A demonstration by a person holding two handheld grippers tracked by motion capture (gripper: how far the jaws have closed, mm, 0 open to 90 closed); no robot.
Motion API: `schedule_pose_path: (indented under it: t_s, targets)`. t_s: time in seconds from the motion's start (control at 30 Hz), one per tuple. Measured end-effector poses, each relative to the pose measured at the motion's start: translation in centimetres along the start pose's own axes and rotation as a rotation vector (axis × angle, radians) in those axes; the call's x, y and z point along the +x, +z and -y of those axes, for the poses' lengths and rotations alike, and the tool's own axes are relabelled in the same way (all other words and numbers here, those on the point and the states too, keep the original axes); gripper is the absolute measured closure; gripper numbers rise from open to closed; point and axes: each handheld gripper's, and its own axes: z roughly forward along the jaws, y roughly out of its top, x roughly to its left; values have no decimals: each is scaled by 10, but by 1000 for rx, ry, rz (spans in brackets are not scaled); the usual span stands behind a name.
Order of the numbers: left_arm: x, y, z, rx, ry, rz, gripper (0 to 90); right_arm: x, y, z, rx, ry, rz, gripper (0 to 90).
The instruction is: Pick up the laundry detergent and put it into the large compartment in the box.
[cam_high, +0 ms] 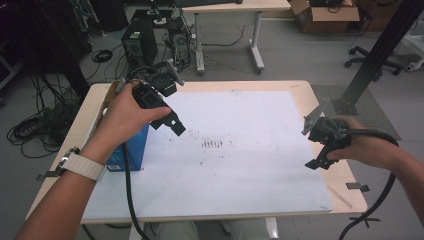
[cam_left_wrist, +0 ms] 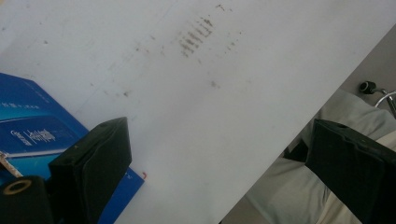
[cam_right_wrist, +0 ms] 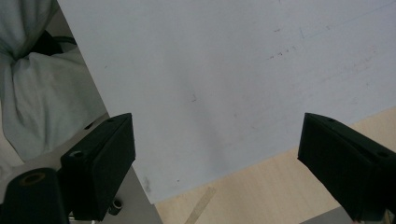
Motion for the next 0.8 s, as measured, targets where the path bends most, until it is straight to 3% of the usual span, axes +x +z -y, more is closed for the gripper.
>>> schedule_pose_path:
  t_s: [0.8]
  targets:
    - [0, 1, -3, -4, 2, 17, 62, 2, 0, 3, -2, 9, -2, 103]
